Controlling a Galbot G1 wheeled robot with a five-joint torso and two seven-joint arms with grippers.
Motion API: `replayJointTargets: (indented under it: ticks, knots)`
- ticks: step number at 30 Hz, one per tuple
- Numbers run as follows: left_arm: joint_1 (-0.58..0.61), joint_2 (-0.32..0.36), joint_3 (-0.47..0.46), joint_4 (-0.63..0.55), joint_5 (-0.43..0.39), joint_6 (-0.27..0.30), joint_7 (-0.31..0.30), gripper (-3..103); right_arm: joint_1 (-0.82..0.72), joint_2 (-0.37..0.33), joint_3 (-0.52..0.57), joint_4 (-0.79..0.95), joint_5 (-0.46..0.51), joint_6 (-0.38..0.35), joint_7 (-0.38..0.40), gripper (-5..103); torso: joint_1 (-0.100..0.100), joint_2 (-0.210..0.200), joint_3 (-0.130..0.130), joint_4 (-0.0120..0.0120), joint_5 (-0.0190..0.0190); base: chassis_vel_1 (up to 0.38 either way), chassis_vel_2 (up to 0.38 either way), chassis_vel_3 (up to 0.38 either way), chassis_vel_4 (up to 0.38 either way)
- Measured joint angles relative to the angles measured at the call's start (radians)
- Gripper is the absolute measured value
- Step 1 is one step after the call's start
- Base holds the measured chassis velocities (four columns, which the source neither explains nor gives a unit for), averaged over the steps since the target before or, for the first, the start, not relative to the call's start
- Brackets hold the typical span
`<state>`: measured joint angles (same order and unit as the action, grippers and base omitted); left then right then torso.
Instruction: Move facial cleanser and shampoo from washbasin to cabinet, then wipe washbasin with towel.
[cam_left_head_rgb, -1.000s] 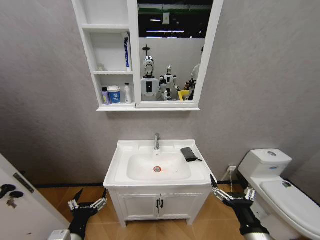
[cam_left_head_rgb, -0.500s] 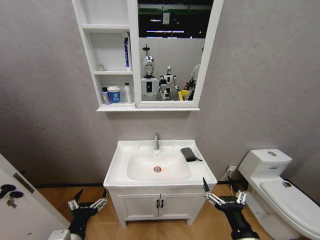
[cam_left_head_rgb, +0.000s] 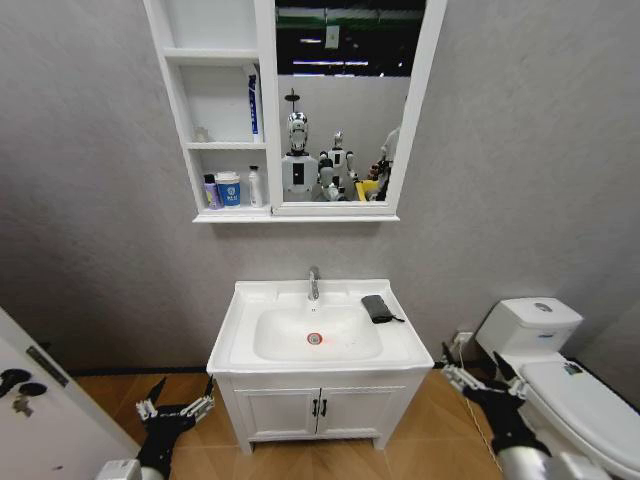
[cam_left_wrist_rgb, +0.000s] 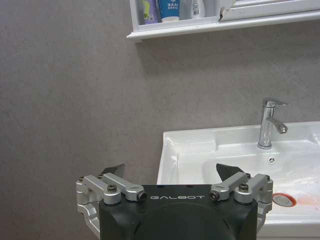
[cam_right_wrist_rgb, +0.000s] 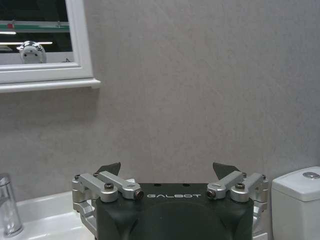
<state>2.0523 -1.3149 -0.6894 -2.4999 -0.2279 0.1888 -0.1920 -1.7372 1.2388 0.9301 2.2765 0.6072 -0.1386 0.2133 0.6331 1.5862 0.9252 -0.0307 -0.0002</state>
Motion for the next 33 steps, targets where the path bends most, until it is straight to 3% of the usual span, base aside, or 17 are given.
replayJointTargets:
  ticks: [1, 4, 6, 8, 10, 19, 23, 33]
  knots:
    - [0.0, 0.0, 0.0, 0.0, 0.0, 0.0, 0.0, 100, 0.098, -0.078, -0.008, -0.082, 0.026, -0.019, 0.006, 100, 0.0, 0.0, 0.0, 0.0005, 0.0001, 0.0, 0.0, 0.0, 0.0]
    - [0.0, 0.0, 0.0, 0.0, 0.0, 0.0, 0.0, 100, 0.155, -0.125, -0.015, -0.137, 0.04, -0.028, 0.006, 100, 0.0, 0.0, 0.0, 0.0007, -0.0001, 0.0, 0.0, 0.0, 0.0]
    - [0.0, 0.0, 0.0, 0.0, 0.0, 0.0, 0.0, 100, 0.321, -0.238, -0.072, -0.322, 0.078, -0.055, 0.003, 100, 0.0, 0.0, 0.0, 0.0004, -0.0001, 0.0, 0.0, 0.0, 0.0]
    - [0.0, 0.0, 0.0, 0.0, 0.0, 0.0, 0.0, 100, 0.378, -0.266, -0.098, -0.382, 0.084, -0.06, -0.004, 100, 0.0, 0.0, 0.0, 0.0004, 0.0, 0.0, 0.0, 0.0, 0.0]
    - [0.0, 0.0, 0.0, 0.0, 0.0, 0.0, 0.0, 100, 0.548, -0.314, -0.203, -0.528, 0.093, -0.067, -0.033, 100, 0.0, 0.0, 0.0, 0.0002, -0.0004, 0.0, 0.0, 0.0, 0.0]
    - [0.0, 0.0, 0.0, 0.0, 0.0, 0.0, 0.0, 100, 0.841, -0.315, -0.473, -0.821, 0.095, -0.072, -0.096, 100, 0.0, 0.0, 0.0, 0.0002, -0.0004, 0.0, 0.0, 0.0, 0.0]
    - [0.0, 0.0, 0.0, 0.0, 0.0, 0.0, 0.0, 100, 0.992, -0.283, -0.629, -0.973, 0.063, -0.079, -0.18, 100, 0.0, 0.0, 0.0, 0.0002, -0.0005, 0.0, 0.0, 0.0, 0.0]
    - [0.0, 0.0, 0.0, 0.0, 0.0, 0.0, 0.0, 100, 1.203, -0.184, -0.817, -1.302, -0.005, -0.076, -0.233, 100, 0.0, 0.0, 0.0, 0.0001, -0.0007, 0.0, 0.0, 0.0, 0.0]
